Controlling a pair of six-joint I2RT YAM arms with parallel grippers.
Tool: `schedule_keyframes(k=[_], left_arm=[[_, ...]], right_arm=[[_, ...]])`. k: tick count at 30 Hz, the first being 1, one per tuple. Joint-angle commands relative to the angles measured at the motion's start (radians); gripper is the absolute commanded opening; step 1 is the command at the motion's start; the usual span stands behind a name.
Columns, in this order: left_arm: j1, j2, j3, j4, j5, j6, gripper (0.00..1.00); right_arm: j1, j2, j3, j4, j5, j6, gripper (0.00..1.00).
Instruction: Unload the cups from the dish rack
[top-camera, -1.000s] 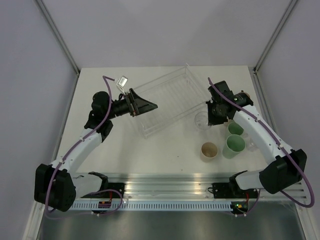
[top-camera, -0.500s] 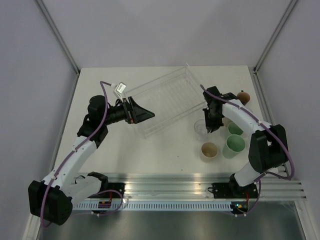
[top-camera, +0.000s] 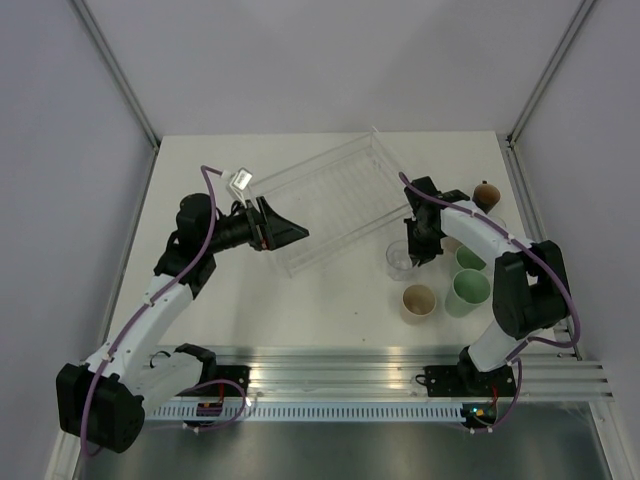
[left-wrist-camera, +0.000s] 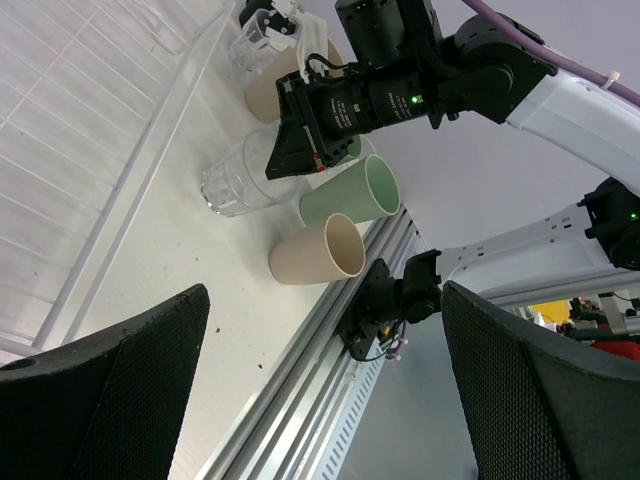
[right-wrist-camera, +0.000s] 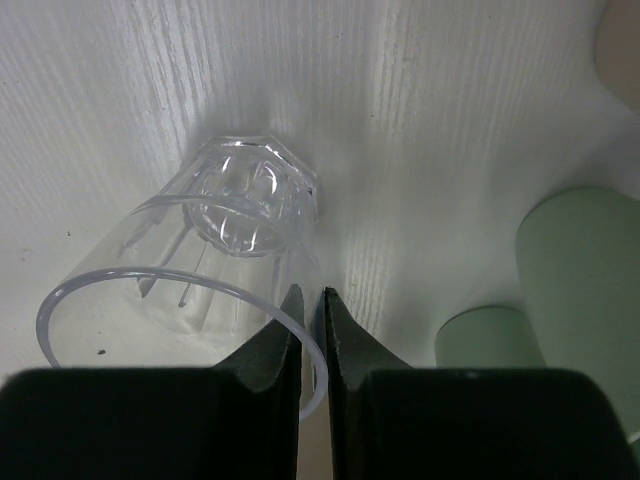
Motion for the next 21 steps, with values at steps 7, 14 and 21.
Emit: schedule_keyframes(k=[7, 14, 21], left_arm=[[0.001, -0.031, -0.014, -0.011, -0.013, 0.034, 1.00], [0.001, -0.031, -0.007, -0.013, -0.013, 0.027, 1.00], [0.001, -0.048, 0.002, -0.017, -0.023, 0.035, 1.00]], right_arm=[[-0.008, -0.064, 0.006, 0.012, 0.022, 0.028, 0.39], [-0.008, -0.170, 0.084, -0.044, -0.030, 0.035, 0.55], [-0.008, -0.398, 0.262, -0.039, -0.128, 0.024, 0.68]])
